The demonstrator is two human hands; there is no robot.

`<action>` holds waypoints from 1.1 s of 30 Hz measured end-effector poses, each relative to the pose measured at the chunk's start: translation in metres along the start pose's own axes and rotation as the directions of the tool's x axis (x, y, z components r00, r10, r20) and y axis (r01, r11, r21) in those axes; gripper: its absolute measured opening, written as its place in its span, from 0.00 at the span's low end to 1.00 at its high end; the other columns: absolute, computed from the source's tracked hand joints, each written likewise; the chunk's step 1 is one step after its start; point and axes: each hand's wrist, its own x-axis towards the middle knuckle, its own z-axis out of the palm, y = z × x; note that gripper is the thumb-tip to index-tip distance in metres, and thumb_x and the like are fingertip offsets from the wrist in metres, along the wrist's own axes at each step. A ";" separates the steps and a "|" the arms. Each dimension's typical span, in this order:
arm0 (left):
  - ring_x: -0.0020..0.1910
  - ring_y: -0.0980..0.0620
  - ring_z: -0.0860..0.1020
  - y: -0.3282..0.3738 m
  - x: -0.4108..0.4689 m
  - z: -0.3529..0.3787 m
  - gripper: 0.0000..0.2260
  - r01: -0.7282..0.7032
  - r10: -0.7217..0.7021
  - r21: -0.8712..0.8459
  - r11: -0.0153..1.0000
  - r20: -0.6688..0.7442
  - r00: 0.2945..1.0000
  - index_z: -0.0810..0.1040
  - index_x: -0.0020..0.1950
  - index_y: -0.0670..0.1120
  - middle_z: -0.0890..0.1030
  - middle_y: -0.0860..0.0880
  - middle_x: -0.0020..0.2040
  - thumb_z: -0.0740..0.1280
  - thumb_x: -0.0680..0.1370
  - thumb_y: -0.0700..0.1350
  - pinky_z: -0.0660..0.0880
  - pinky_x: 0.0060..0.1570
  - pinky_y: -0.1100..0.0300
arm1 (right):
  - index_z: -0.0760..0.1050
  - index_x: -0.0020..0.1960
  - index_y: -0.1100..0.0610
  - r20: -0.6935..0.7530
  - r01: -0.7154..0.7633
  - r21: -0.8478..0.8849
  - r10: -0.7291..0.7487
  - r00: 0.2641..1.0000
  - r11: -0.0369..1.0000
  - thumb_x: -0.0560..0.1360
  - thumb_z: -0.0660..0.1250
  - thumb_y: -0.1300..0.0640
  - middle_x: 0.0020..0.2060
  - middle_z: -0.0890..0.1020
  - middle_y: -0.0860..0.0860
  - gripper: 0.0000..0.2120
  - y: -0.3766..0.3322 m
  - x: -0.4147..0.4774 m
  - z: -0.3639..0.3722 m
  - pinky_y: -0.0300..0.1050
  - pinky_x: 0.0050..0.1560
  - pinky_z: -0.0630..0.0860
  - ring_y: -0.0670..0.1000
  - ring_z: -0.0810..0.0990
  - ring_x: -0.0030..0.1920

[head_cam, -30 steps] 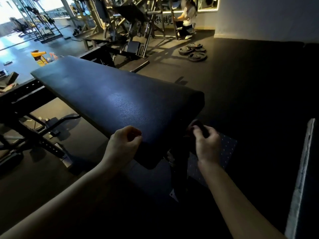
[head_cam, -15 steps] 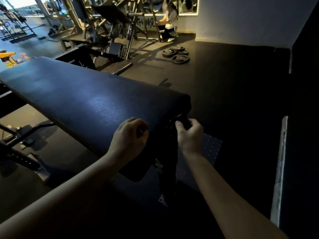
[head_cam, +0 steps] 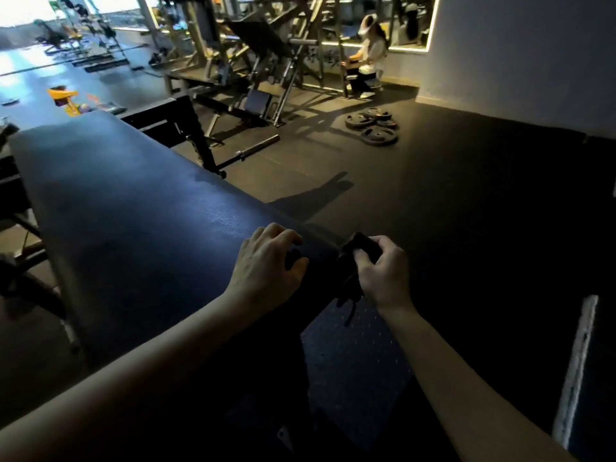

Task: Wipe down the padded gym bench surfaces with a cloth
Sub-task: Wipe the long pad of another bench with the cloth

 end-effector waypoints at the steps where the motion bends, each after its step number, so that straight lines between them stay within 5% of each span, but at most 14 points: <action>1: 0.67 0.48 0.72 0.007 0.012 0.007 0.17 0.039 -0.039 0.013 0.999 -0.013 0.999 0.78 0.66 0.51 0.76 0.49 0.66 0.71 0.78 0.54 0.67 0.65 0.52 | 0.80 0.53 0.59 0.043 0.008 0.009 -0.008 0.999 1.000 0.77 0.71 0.61 0.42 0.82 0.50 0.05 0.004 0.017 -0.005 0.47 0.46 0.79 0.51 0.82 0.44; 6: 0.66 0.47 0.72 0.031 0.054 0.025 0.21 0.249 -0.241 0.079 0.965 -0.097 0.966 0.77 0.68 0.49 0.76 0.48 0.66 0.69 0.78 0.58 0.66 0.65 0.49 | 0.79 0.53 0.61 0.392 0.001 0.113 -0.046 0.919 0.994 0.78 0.69 0.64 0.45 0.84 0.54 0.04 0.009 0.096 -0.015 0.50 0.50 0.81 0.53 0.83 0.49; 10: 0.69 0.46 0.70 0.036 0.055 0.033 0.26 0.423 -0.405 0.094 0.901 -0.166 0.899 0.74 0.71 0.49 0.75 0.48 0.69 0.60 0.79 0.62 0.64 0.71 0.47 | 0.80 0.58 0.58 0.768 -0.058 0.115 -0.052 0.638 0.992 0.80 0.65 0.67 0.52 0.84 0.55 0.10 0.015 0.117 -0.003 0.48 0.55 0.81 0.54 0.83 0.55; 17: 0.73 0.47 0.68 0.033 0.050 0.045 0.28 0.492 -0.460 0.088 0.866 -0.242 0.854 0.72 0.73 0.47 0.73 0.47 0.72 0.54 0.80 0.63 0.60 0.76 0.44 | 0.81 0.63 0.56 0.924 -0.155 0.096 -0.030 0.381 0.983 0.80 0.62 0.68 0.58 0.84 0.53 0.16 0.006 0.144 0.011 0.45 0.60 0.80 0.51 0.82 0.60; 22: 0.77 0.48 0.63 0.029 0.054 0.050 0.32 0.521 -0.489 0.108 0.847 -0.224 0.843 0.69 0.77 0.46 0.69 0.47 0.76 0.55 0.79 0.63 0.56 0.79 0.46 | 0.78 0.63 0.55 0.923 -0.074 -0.010 0.038 0.383 0.997 0.82 0.57 0.63 0.57 0.81 0.53 0.14 -0.010 0.140 0.033 0.42 0.51 0.77 0.51 0.80 0.56; 25: 0.80 0.48 0.58 0.031 0.054 0.052 0.35 0.551 -0.524 0.121 0.826 -0.198 0.828 0.63 0.80 0.45 0.64 0.46 0.80 0.53 0.79 0.64 0.52 0.81 0.48 | 0.70 0.65 0.52 0.916 -0.086 -0.007 0.041 0.399 0.996 0.82 0.63 0.56 0.59 0.78 0.53 0.12 0.001 0.132 0.040 0.42 0.48 0.76 0.50 0.79 0.56; 28: 0.82 0.50 0.54 0.028 0.056 0.052 0.37 0.580 -0.556 0.144 0.802 -0.178 0.812 0.60 0.82 0.47 0.60 0.47 0.82 0.51 0.78 0.67 0.48 0.82 0.50 | 0.70 0.62 0.54 0.918 -0.028 0.101 -0.082 0.388 0.994 0.81 0.66 0.58 0.55 0.79 0.52 0.11 0.016 0.137 0.042 0.42 0.48 0.79 0.48 0.80 0.53; 33: 0.79 0.51 0.62 0.029 0.057 0.051 0.35 0.635 -0.601 0.160 0.756 -0.214 0.770 0.69 0.78 0.47 0.68 0.47 0.79 0.56 0.77 0.66 0.57 0.79 0.48 | 0.79 0.56 0.58 0.858 0.096 0.273 -0.287 0.426 0.957 0.78 0.69 0.65 0.48 0.84 0.48 0.08 0.027 0.175 0.081 0.39 0.53 0.80 0.43 0.83 0.50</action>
